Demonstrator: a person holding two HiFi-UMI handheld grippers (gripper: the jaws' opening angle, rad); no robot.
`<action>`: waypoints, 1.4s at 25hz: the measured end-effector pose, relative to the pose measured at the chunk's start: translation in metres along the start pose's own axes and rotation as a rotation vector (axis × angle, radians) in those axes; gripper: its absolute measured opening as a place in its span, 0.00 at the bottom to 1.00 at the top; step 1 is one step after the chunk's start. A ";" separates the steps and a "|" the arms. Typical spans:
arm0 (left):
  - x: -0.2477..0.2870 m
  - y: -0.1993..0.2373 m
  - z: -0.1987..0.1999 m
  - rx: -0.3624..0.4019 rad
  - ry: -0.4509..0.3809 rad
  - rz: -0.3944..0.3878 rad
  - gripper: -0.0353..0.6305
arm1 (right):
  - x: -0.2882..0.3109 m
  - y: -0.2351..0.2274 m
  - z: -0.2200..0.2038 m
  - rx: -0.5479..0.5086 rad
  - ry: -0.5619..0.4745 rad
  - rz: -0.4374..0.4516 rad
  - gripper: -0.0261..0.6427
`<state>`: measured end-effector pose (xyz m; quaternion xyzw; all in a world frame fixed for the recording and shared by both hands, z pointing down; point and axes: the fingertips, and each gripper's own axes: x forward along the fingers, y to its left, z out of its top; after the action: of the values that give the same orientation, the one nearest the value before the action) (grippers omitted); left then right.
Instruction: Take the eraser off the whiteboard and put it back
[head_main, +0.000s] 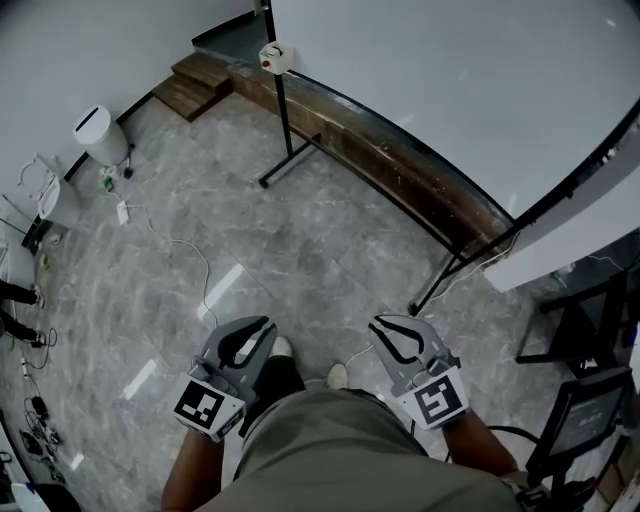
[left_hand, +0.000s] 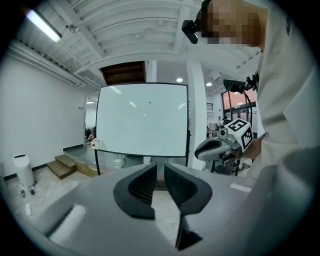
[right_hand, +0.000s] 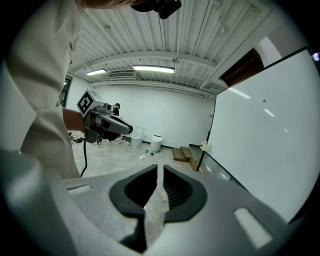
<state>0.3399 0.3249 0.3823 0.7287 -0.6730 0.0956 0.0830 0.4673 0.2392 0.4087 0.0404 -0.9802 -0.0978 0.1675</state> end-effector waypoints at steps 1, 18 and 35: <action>-0.004 0.006 -0.001 -0.007 0.001 0.007 0.13 | 0.007 0.001 0.002 0.000 0.005 0.007 0.09; -0.013 0.248 -0.014 -0.077 -0.026 0.020 0.06 | 0.250 -0.006 0.096 -0.059 0.035 0.053 0.04; 0.047 0.417 -0.010 -0.079 -0.012 0.065 0.06 | 0.399 -0.064 0.122 -0.036 0.053 0.068 0.04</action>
<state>-0.0724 0.2489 0.4005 0.7031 -0.7001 0.0674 0.1047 0.0537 0.1533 0.4103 0.0066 -0.9743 -0.1085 0.1973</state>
